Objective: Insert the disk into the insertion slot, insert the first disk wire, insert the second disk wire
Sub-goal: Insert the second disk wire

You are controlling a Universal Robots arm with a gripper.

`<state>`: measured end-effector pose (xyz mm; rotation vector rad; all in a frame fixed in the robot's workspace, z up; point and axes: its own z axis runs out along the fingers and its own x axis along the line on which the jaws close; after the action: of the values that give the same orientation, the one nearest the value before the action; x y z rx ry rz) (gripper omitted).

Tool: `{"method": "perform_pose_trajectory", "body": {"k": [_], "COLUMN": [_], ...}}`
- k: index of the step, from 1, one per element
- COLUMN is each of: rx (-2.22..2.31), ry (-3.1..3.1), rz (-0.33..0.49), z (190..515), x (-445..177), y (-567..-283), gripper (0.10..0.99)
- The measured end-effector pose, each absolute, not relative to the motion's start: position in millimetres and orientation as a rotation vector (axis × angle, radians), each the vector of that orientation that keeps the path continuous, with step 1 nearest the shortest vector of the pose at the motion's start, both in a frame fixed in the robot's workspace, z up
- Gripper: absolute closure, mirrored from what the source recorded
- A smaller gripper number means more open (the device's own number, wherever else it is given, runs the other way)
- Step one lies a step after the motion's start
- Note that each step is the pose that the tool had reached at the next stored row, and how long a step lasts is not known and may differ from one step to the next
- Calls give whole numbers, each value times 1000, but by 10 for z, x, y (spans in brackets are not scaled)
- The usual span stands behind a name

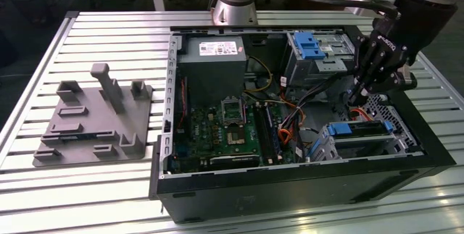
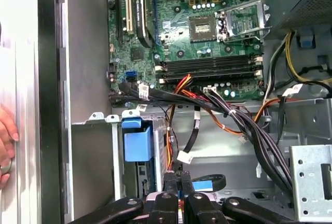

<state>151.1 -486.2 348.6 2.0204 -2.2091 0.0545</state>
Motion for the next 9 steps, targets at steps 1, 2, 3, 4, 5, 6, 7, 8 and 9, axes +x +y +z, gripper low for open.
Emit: {"method": "perform_pose_trajectory", "body": {"k": [1,2,3,4,5,6,7,8,9], "rx": [2020,2020,2020,2020,2020,2020,2021,2023,2029], "ry": [-2209,-2209,-2209,-2209,-2209,-2209,-2209,-2206,-2201], "rz": [54,54,55,54,55,55,54,55,55], "z": [3484,3483,3482,3481,3480,3478,3474,3471,3468], "x": [1531,1554,1573,1588,1592,1592,1592,1593,1591], "y": [-4874,-4888,-4903,-4919,-4945,-4978,-5000,-5012,-5016], "gripper": [937,937,937,937,937,937,937,937,937]}}
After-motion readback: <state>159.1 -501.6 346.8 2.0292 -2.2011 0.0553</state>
